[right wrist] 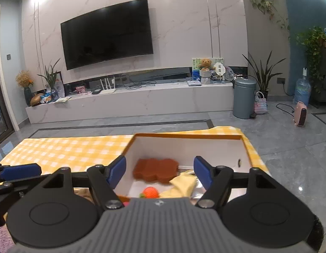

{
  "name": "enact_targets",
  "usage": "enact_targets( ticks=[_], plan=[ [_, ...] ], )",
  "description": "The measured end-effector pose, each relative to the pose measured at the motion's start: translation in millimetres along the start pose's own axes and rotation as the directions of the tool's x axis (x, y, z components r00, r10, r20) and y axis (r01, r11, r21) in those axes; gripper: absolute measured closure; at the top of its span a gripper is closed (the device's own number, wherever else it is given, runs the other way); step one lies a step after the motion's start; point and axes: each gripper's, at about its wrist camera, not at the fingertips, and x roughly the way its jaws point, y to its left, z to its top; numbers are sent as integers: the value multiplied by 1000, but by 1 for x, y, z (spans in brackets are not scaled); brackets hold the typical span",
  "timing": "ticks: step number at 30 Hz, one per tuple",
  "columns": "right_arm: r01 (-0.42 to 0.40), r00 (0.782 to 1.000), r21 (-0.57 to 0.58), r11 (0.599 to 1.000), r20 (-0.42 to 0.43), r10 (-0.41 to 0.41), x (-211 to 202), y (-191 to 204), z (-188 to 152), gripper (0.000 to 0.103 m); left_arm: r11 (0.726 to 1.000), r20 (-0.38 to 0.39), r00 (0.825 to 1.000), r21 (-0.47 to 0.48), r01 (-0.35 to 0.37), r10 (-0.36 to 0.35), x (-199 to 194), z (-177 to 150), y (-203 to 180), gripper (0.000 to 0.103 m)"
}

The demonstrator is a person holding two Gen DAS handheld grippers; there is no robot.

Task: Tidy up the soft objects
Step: 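Withdraw both tools from the box back over the white mitt and plush toy, then grasp the white terry mitt with the left tool while the right tool grasps the brown plush toy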

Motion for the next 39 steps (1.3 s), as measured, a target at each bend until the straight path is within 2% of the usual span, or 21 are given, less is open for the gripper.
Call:
enact_targets(
  ticks=[8,13,16,19,22,27,29,30,39],
  plan=[
    [-23,1000,75,997,20,21,-29,38,-48,33,998,-43,998,-39,-41,39,-23,-18,35,19],
    [-4,999,11,1000,42,3,-42,69,-72,34,996,-84,995,-63,-67,62,-27,-32,60,19],
    [14,999,-36,999,49,-13,-41,85,-81,39,994,-115,991,-76,-83,73,-31,-43,76,19],
    [-5,999,-42,999,31,7,-36,94,-90,40,991,-131,987,-85,-103,91,-33,-51,90,19],
    [-29,999,-77,997,32,32,-32,105,-97,48,988,-138,984,-97,-124,110,-35,-57,104,19],
    [-65,998,-140,988,9,67,-21,127,-102,54,982,-152,984,-150,-113,90,-35,-66,129,19],
    [-81,997,-174,981,-17,79,-13,136,-104,67,982,-157,984,-158,-104,79,-32,-67,134,20],
    [-86,996,-188,978,-31,82,-8,140,-106,69,982,-161,984,-160,-100,74,-31,-69,137,21],
    [-119,989,-240,963,-117,93,40,155,-108,77,972,-202,978,-212,-103,60,-11,-75,155,22]
  ],
)
